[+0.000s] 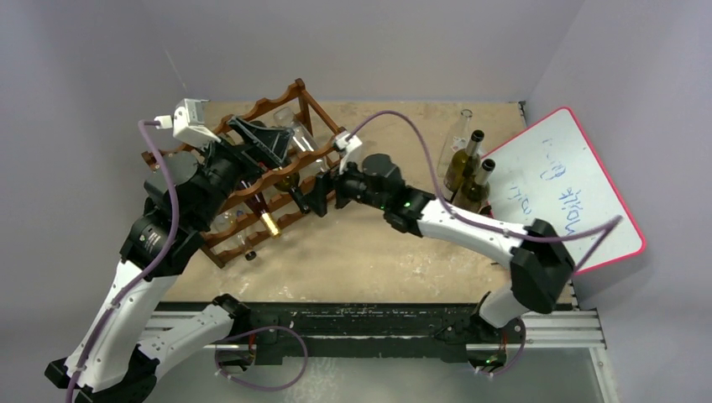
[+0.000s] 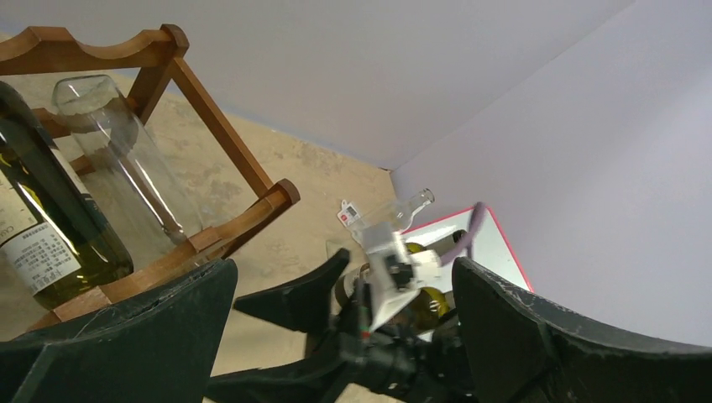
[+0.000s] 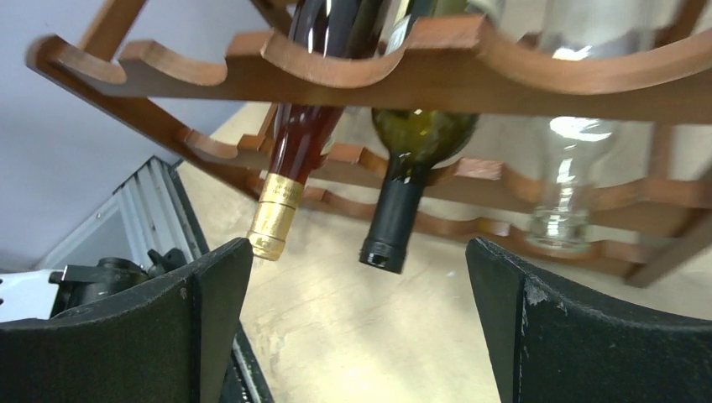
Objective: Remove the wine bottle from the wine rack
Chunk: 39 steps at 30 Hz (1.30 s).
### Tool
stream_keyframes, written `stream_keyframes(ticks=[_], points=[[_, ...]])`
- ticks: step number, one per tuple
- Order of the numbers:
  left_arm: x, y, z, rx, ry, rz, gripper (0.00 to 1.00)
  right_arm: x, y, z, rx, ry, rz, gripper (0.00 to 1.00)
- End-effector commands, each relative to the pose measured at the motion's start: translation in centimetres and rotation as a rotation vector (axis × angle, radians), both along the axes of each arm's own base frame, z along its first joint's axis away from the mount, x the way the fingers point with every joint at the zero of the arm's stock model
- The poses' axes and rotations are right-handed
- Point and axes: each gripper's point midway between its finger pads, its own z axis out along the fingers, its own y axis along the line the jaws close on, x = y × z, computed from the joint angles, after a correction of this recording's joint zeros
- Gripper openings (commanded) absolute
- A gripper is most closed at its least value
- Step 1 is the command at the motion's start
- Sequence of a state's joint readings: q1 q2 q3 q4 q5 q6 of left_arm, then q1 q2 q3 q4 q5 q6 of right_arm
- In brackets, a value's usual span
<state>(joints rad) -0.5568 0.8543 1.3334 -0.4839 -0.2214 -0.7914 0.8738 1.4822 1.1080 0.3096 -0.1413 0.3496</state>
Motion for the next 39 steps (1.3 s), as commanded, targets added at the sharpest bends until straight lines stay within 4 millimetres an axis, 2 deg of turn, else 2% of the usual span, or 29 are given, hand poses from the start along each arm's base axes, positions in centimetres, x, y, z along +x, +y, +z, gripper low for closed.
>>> stream_keyframes(ticks=[1, 9, 12, 16, 22, 28, 39], points=[[-0.7, 1.1, 2.1, -0.01, -0.058, 0.029, 1.0, -0.5, 4.3, 2.2, 0.118, 0.032, 0.032, 1.0], [-1.5, 1.7, 1.8, -0.002, -0.049, 0.034, 1.0, -2.4, 10.0, -1.2, 0.11, 0.108, 0.12, 0.92], [-1.9, 2.2, 1.7, 0.009, -0.047, 0.041, 1.0, -3.1, 11.7, -1.9, 0.107, 0.119, 0.134, 0.86], [-2.5, 2.9, 1.6, 0.027, -0.045, 0.053, 1.0, -3.7, 13.4, -2.5, 0.098, 0.127, 0.13, 0.84], [-3.7, 4.0, 1.8, 0.046, -0.052, 0.07, 1.0, -3.2, 14.4, -4.2, 0.066, 0.138, 0.041, 0.83], [-4.9, 4.9, 1.6, 0.07, -0.041, 0.077, 1.0, -1.9, 14.6, -6.2, 0.038, 0.16, -0.038, 0.78], [-6.6, 6.3, 1.2, 0.094, -0.024, 0.086, 1.0, -1.3, 15.6, -7.3, 0.049, 0.191, -0.09, 0.68]])
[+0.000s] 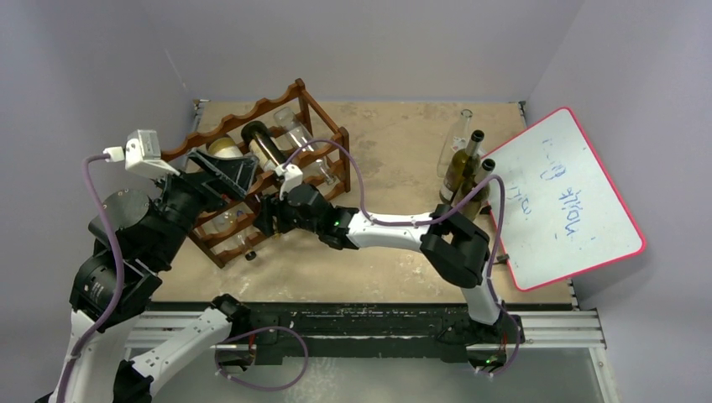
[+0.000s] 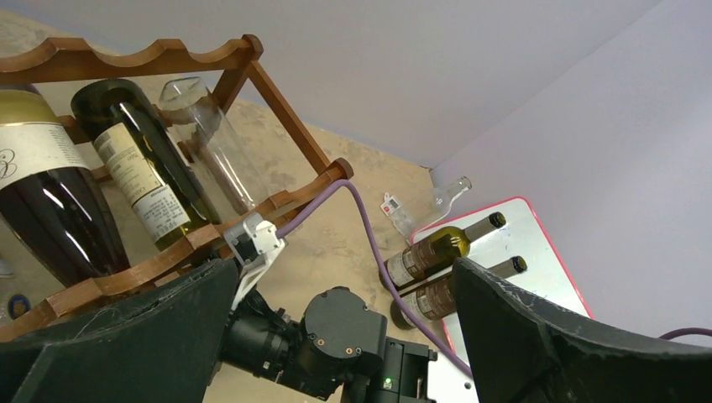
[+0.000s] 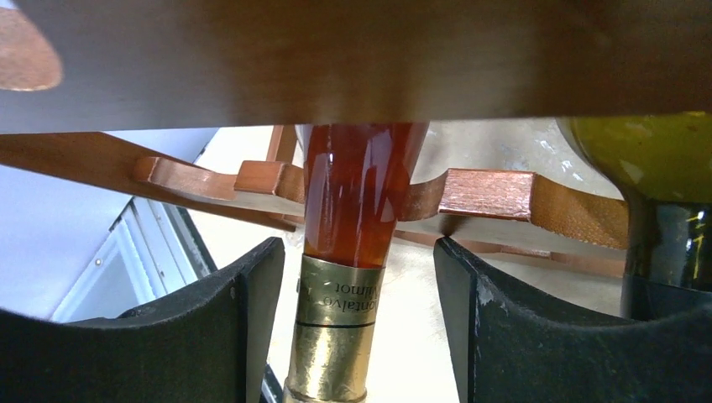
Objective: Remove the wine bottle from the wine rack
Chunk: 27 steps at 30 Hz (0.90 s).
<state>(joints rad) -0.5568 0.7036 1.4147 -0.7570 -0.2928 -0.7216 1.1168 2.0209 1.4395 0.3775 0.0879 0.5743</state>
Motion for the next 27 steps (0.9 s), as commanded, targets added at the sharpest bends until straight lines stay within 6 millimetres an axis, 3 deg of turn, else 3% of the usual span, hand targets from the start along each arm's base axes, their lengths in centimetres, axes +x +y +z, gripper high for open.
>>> stream_keyframes(ticks=[1, 9, 16, 27], points=[[-1.2, 1.2, 1.3, 0.005, -0.039, 0.016, 1.0, 0.9, 0.9, 3.1, 0.077, -0.019, -0.071, 0.68], [-1.8, 1.6, 0.9, 0.01, -0.028, 0.019, 1.0, 0.8, 1.7, 2.8, 0.069, -0.021, -0.091, 0.67], [-2.1, 1.8, 0.9, 0.011, -0.032, 0.016, 1.0, 0.8, 2.1, 2.5, 0.057, -0.007, -0.093, 0.55], [-2.2, 1.9, 1.0, 0.014, -0.036, 0.018, 1.0, 1.6, 2.1, 1.4, 0.006, 0.007, -0.145, 0.56]])
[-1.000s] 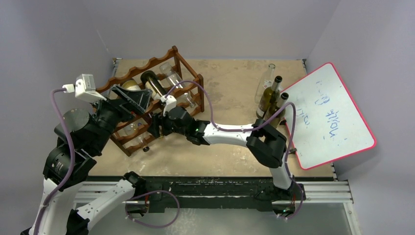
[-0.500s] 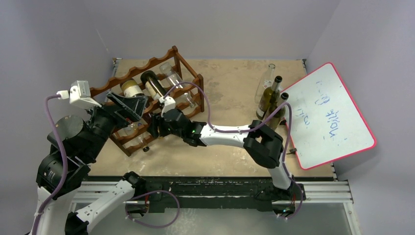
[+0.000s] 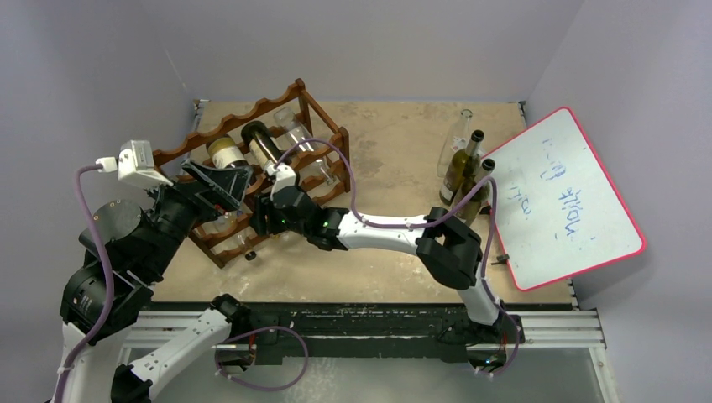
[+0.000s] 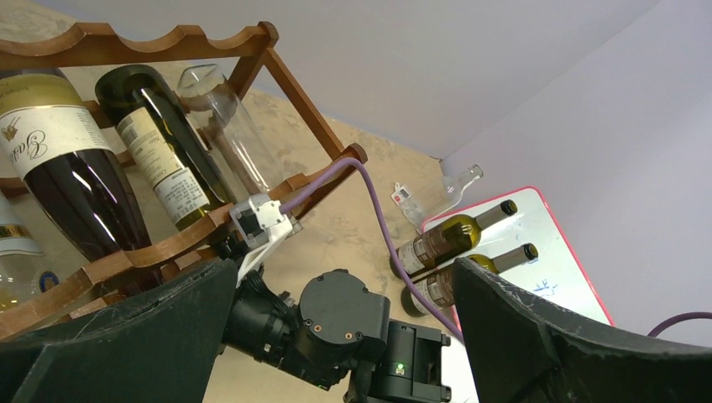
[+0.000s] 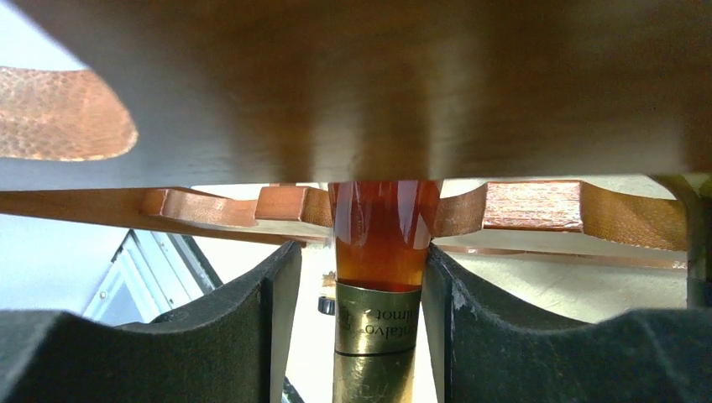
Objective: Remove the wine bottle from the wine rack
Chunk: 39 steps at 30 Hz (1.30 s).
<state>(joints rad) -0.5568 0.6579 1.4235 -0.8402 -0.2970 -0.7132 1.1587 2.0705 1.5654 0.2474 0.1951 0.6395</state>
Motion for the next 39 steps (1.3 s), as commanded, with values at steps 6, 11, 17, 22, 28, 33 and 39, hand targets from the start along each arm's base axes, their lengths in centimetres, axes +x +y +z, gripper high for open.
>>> stream_keyframes(ticks=[6, 11, 17, 22, 28, 33, 39], points=[[-0.2, 0.5, 1.9, -0.005, -0.053, 0.01, 1.0, 2.1, 0.3, 0.4, 0.003, -0.03, -0.085, 0.55], [0.0, 0.3, 1.6, -0.007, -0.049, 0.009, 1.0, 1.6, -0.2, 0.0, -0.005, -0.02, -0.073, 0.55], [0.2, 0.0, 1.3, -0.009, -0.041, 0.005, 1.0, 0.8, -0.6, 0.0, -0.008, -0.006, -0.049, 0.57], [0.1, 0.2, 1.5, -0.011, -0.046, 0.012, 1.0, 0.4, -1.2, -0.1, -0.014, -0.011, -0.048, 0.61], [0.3, 0.0, 1.2, -0.012, -0.038, 0.006, 1.0, 0.6, -1.7, 0.5, -0.02, -0.024, -0.058, 0.67], [0.3, -0.1, 1.4, -0.014, -0.043, 0.001, 1.0, -0.8, -0.6, 1.0, 0.012, -0.056, 0.06, 0.59], [0.2, 0.5, 1.3, -0.013, -0.048, 0.025, 1.0, -1.3, -0.3, 0.6, 0.03, -0.058, 0.094, 0.61]])
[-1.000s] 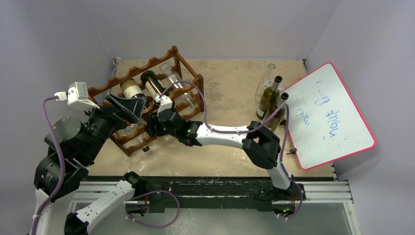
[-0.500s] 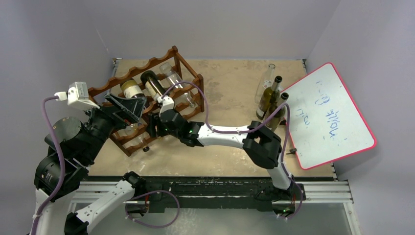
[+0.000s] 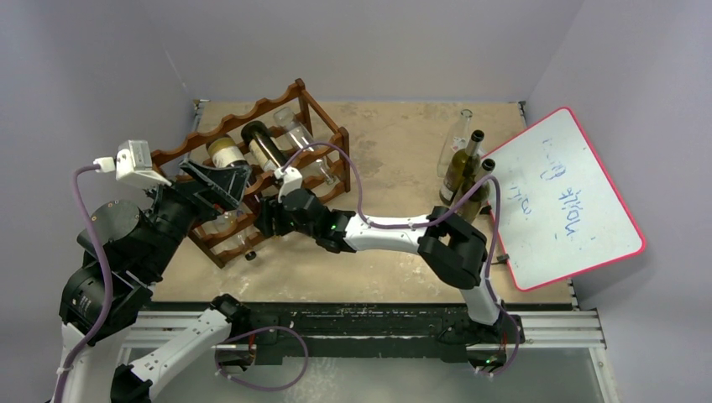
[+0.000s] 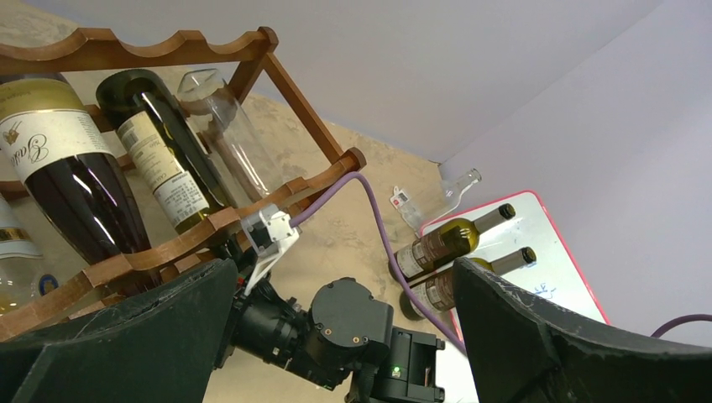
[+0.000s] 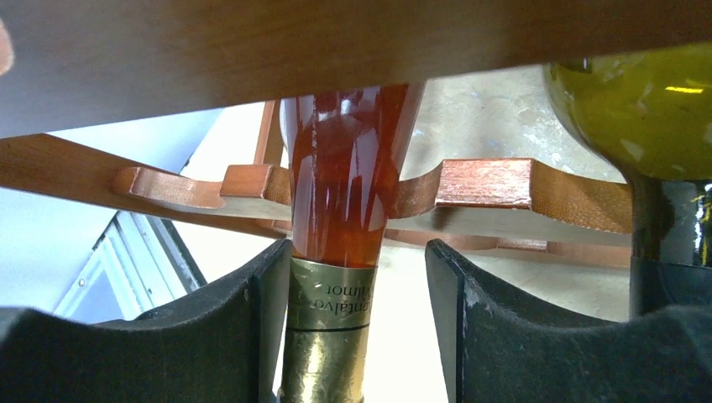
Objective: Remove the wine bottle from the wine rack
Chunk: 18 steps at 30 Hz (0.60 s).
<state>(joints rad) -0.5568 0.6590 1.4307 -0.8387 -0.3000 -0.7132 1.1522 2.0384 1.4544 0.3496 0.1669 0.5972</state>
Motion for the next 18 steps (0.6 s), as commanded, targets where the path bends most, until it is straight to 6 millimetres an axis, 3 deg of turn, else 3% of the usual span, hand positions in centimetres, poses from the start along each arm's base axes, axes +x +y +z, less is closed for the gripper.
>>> stream_keyframes(ticks=[1, 7, 11, 14, 18], points=[[0.3, 0.2, 1.0, -0.01, -0.04, 0.018, 1.0, -0.6, 0.9, 1.7, 0.02, -0.031, 0.051, 0.6], [0.3, -0.1, 0.8, -0.016, -0.034, 0.005, 1.0, 0.2, 1.5, 1.6, 0.011, -0.041, 0.028, 0.51], [0.0, 0.3, 0.9, -0.019, -0.04, 0.014, 1.0, 0.0, 1.7, 1.1, 0.004, -0.035, 0.04, 0.52], [-0.1, 0.5, 0.9, -0.017, -0.039, 0.021, 1.0, -0.1, 1.6, 0.4, -0.015, -0.029, 0.047, 0.58], [-0.1, 0.5, 0.8, -0.013, -0.037, 0.022, 1.0, -0.4, 2.0, 0.2, -0.012, -0.023, 0.073, 0.55]])
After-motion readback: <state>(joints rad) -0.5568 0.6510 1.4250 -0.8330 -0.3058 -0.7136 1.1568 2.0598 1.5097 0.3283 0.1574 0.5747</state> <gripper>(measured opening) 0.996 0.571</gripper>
